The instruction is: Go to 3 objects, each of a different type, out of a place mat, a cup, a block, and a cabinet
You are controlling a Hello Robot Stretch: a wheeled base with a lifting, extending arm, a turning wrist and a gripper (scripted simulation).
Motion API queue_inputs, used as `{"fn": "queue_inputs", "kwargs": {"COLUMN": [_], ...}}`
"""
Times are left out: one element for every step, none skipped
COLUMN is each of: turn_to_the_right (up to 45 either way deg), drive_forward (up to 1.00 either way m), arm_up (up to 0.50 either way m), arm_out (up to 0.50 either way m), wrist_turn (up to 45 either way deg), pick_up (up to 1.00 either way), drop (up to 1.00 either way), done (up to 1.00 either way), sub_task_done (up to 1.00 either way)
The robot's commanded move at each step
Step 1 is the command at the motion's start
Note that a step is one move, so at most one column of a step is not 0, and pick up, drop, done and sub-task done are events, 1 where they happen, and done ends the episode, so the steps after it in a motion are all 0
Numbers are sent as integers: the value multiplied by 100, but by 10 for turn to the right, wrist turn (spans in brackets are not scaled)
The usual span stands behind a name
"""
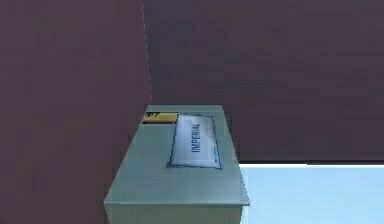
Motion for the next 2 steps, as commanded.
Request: {"fn": "queue_inputs", "kwargs": {"turn_to_the_right": [-450, -450], "drive_forward": [0, 0], "arm_up": [0, 0], "arm_out": [0, 0], "wrist_turn": [0, 0], "pick_up": [0, 0], "drop": [0, 0], "done": [0, 0], "sub_task_done": [0, 0]}}
